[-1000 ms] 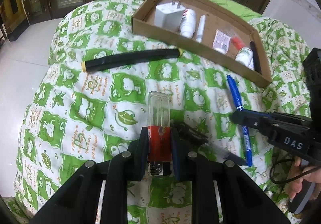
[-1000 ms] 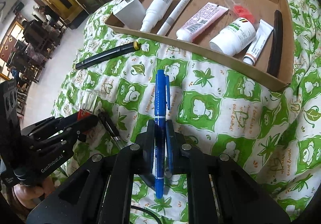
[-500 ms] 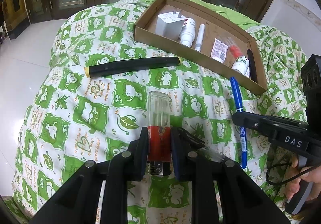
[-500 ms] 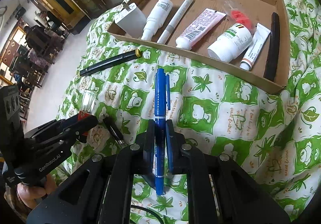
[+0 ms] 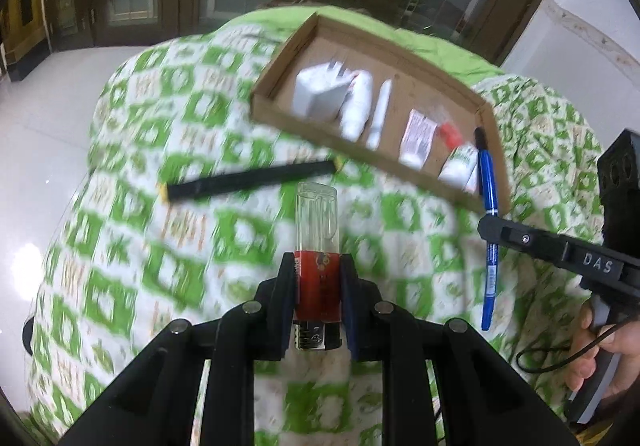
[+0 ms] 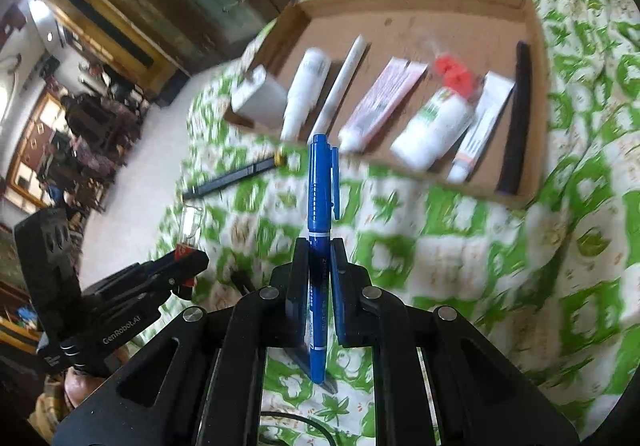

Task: Organize rigid objects
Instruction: 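Lift and carry the red-capped tube and blue pen over the tray with both tools, then lower the red-capped tube and blue pen into the tray and open both tools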

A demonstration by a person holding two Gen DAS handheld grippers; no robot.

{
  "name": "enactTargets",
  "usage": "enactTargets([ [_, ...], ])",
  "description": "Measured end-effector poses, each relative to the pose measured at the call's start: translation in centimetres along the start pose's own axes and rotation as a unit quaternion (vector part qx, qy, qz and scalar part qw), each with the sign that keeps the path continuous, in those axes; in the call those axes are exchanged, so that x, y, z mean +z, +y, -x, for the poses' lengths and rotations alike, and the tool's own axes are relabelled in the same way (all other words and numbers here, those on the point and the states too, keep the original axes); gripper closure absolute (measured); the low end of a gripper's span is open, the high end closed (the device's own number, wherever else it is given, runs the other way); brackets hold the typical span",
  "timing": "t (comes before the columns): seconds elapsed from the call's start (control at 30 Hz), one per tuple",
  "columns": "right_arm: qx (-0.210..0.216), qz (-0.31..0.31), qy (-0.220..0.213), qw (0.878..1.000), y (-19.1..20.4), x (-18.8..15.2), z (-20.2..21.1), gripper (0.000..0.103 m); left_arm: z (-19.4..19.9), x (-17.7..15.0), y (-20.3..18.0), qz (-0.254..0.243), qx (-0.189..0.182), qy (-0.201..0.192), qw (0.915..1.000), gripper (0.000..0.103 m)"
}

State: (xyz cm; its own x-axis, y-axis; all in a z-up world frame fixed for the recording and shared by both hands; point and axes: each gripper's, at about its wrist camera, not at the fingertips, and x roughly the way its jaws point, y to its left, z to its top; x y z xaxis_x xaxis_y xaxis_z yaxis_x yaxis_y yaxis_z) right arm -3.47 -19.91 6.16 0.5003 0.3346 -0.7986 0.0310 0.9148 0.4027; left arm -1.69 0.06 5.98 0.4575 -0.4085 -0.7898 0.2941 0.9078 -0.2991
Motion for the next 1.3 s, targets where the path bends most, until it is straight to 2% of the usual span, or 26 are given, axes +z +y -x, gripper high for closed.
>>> enactTargets([
  [0.23, -0.004, -0.033, -0.027, 0.999, -2.6, 3.1, 1.7, 0.093, -1.2, 5.4, -3.8, -0.037, -0.034, -0.009, 0.9987, 0.083],
  [0.5, -0.032, -0.054, -0.058, 0.996, -5.4, 9.1, 2.3, 0.093, -6.5, 11.3, -7.4, -0.066, -0.037, 0.007, 0.9971, 0.083],
  [0.6, -0.066, -0.036, -0.065, 0.995, -6.3, 11.1, 2.1, 0.093, -8.9, 12.7, -8.1, -0.066, -0.038, 0.02, 0.9969, 0.083],
  [0.7, -0.102, 0.002, -0.059, 0.993, -6.9, 13.1, 1.2, 0.093, -11.3, 14.1, -8.7, -0.068, -0.037, 0.03, 0.9965, 0.083],
  [0.83, -0.125, 0.029, -0.03, 0.991, -7.6, 15.2, -1.1, 0.093, -14.3, 15.3, -9.0, -0.065, -0.031, 0.046, 0.9963, 0.083],
  [1.0, -0.144, 0.015, 0.001, 0.989, -9.1, 14.4, -3.3, 0.093, -15.3, 15.8, -9.1, -0.076, -0.024, 0.04, 0.996, 0.083],
  [1.1, -0.139, 0.01, -0.01, 0.99, -9.4, 14.4, -3.0, 0.093, -14.9, 15.9, -8.8, -0.057, -0.021, 0.04, 0.9973, 0.081],
  [1.13, -0.138, 0.005, -0.019, 0.99, -9.4, 14.4, -2.7, 0.093, -14.7, 15.8, -8.6, -0.049, -0.023, 0.04, 0.9977, 0.073],
  [1.17, -0.136, 0.001, -0.025, 0.99, -9.5, 14.4, -2.4, 0.089, -14.2, 15.5, -8.4, -0.041, -0.028, 0.04, 0.998, 0.058],
  [1.23, -0.135, -0.008, -0.038, 0.99, -9.5, 13.8, -1.4, 0.074, -12.7, 14.7, -8.4, -0.034, -0.041, 0.028, 0.9982, 0.044],
  [1.27, -0.135, -0.01, -0.043, 0.99, -9.4, 13.4, -0.9, 0.064, -12.0, 14.4, -8.6, -0.037, -0.041, 0.02, 0.9983, 0.04],
  [1.3, -0.133, -0.01, -0.049, 0.99, -9.3, 13.1, -0.6, 0.061, -11.0, 13.8, -8.7, -0.042, -0.037, 0.012, 0.9984, 0.039],
])
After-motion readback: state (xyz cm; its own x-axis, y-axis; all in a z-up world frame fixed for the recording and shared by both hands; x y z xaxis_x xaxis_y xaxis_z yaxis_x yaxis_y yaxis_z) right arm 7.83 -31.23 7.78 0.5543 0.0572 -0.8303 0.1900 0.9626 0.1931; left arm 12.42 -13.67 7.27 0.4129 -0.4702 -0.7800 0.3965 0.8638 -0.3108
